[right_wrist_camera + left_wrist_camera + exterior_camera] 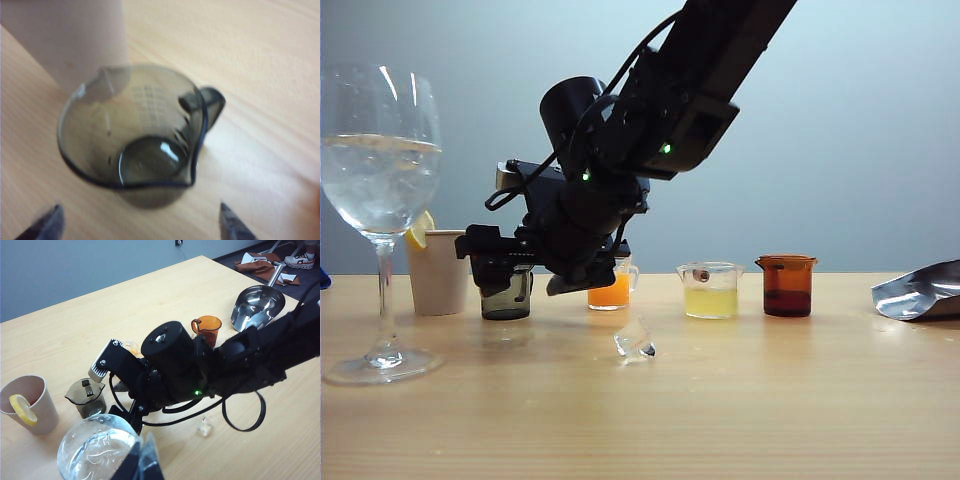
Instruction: Pick up the first measuring cup from the left, pour the coconut rum inside into the goblet, and finally put the measuring cup back in its original place.
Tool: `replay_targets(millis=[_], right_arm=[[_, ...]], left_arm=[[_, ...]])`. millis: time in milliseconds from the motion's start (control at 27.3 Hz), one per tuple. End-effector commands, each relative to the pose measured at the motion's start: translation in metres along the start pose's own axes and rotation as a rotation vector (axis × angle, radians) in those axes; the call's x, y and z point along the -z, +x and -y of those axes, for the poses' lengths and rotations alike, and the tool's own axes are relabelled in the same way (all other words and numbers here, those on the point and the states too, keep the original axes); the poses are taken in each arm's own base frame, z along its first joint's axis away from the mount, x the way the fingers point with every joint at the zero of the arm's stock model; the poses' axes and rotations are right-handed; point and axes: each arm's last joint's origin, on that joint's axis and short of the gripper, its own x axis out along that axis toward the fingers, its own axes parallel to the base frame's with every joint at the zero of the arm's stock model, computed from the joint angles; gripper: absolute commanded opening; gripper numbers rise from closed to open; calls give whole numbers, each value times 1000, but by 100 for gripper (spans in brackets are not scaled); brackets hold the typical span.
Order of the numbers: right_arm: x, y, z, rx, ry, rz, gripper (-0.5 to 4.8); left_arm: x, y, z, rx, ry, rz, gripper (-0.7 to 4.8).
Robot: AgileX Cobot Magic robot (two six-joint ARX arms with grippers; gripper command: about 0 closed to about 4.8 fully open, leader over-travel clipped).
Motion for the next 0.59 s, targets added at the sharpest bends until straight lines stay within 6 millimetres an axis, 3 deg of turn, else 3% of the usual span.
replay_targets(millis=[37,110,330,476,586], right_arm=[[-6,-8,-2,1,-2,-24,355],[-5,-11,-1,5,-3,-58,317],[-4,-20,3,31,-4,-149,89],[-14,-37,3,59,-9,-185,-7],[-30,-56,3,87,-39,-174,-6]], left_arm=[[-2,-2,0,-2,-5,18,-6],[-2,-3,0,-3,-5,22,-6],[-2,-6,0,-3,-4,34,-6],[-2,-7,0,-3,-4,36,-6],[-2,-7,1,6,-3,40,-6]])
